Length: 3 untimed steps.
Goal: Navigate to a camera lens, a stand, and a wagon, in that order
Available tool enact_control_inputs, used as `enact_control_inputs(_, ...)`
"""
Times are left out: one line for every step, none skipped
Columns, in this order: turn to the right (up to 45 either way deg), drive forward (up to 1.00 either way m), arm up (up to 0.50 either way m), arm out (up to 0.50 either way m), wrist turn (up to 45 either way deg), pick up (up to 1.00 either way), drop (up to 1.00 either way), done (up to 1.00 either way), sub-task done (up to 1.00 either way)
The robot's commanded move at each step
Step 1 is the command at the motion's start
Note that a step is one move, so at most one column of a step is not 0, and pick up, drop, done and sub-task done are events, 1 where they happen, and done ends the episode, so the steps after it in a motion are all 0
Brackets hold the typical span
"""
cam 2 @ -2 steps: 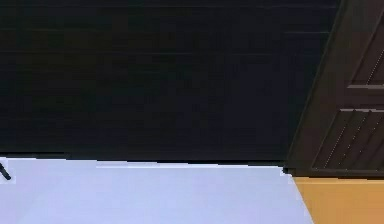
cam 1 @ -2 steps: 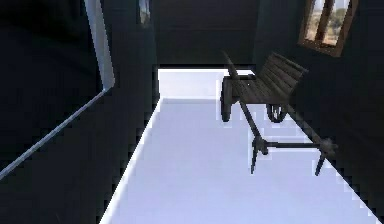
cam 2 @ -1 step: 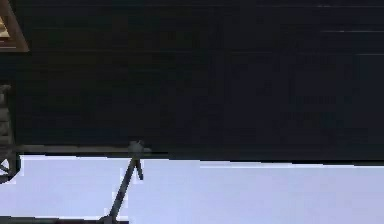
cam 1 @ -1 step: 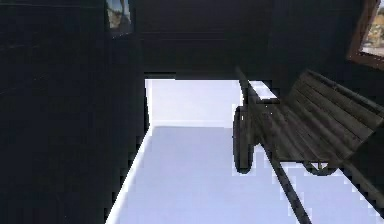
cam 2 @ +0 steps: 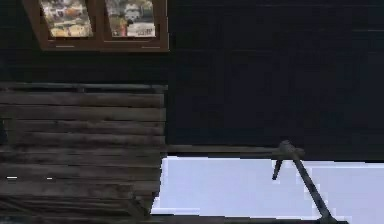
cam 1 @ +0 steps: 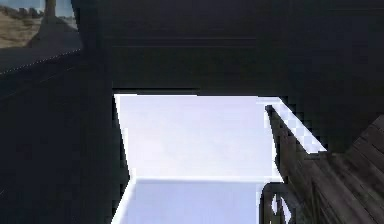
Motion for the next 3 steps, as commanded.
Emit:
enact_control_inputs(0.0, 1.00, 0.00, 0.00, 0.0, 0.00, 0.00, 0.00, 0.00)
enact_control_inputs(0.0, 0.60, 0.00, 0.00, 0.0, 0.00, 0.00, 0.00, 0.00)
enact_control_inputs(-45.0, 0.00, 0.00, 0.00, 0.0, 0.00, 0.00, 0.00, 0.00)
